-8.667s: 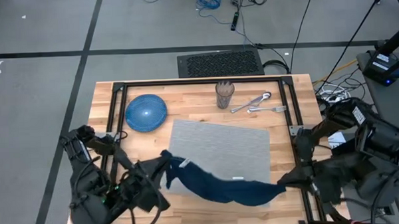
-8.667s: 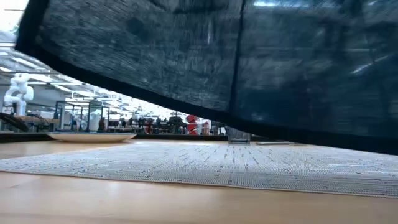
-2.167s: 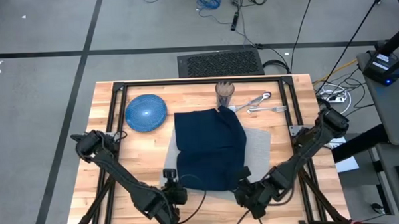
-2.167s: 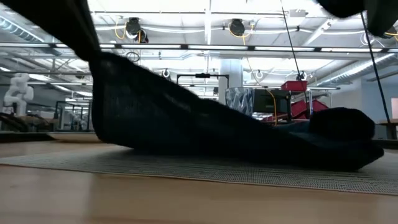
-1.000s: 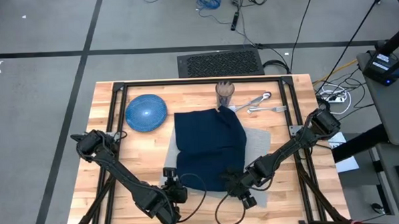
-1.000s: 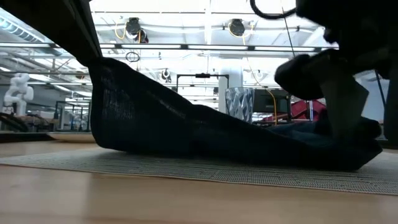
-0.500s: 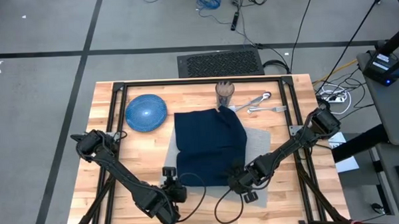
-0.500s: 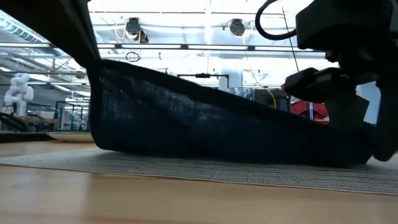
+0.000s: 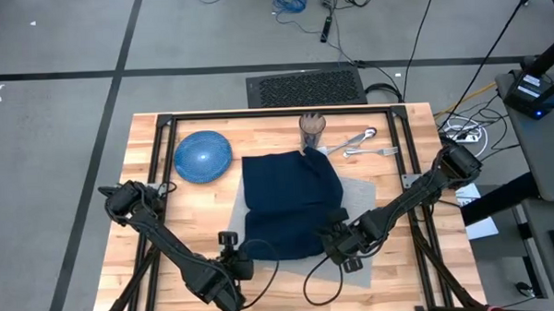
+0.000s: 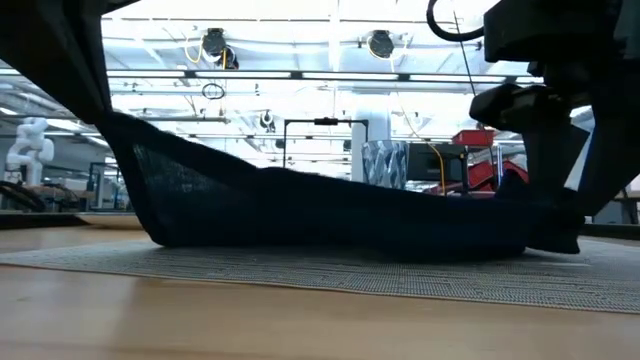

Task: Set table place
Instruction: Fold the blue napkin

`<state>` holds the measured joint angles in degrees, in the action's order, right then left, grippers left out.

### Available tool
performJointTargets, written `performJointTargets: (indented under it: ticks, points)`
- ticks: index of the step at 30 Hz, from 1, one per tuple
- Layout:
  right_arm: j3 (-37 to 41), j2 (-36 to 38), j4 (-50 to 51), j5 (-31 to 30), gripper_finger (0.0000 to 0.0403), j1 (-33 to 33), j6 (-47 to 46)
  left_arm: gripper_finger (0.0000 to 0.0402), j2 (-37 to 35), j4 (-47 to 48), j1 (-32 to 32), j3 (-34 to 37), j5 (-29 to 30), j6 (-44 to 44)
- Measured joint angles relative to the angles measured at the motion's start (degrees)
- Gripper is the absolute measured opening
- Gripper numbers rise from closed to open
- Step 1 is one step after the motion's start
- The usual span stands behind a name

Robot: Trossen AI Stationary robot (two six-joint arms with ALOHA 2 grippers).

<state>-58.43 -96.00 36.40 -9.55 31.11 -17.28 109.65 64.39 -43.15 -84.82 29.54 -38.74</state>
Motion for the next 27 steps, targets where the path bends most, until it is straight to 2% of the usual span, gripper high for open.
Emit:
performJointTargets:
  ticks: [13,27]
  points:
    - [0.00,0.01,3.80,-1.51,0.0128,0.11,-1.57,0.0000,0.00,2.33,-1.15,0.00,-0.75,-1.52]
    - [0.00,0.01,4.23,-6.82,0.0128,0.12,-1.03,0.0000,0.00,2.26,-1.26,0.00,-1.95,-1.68]
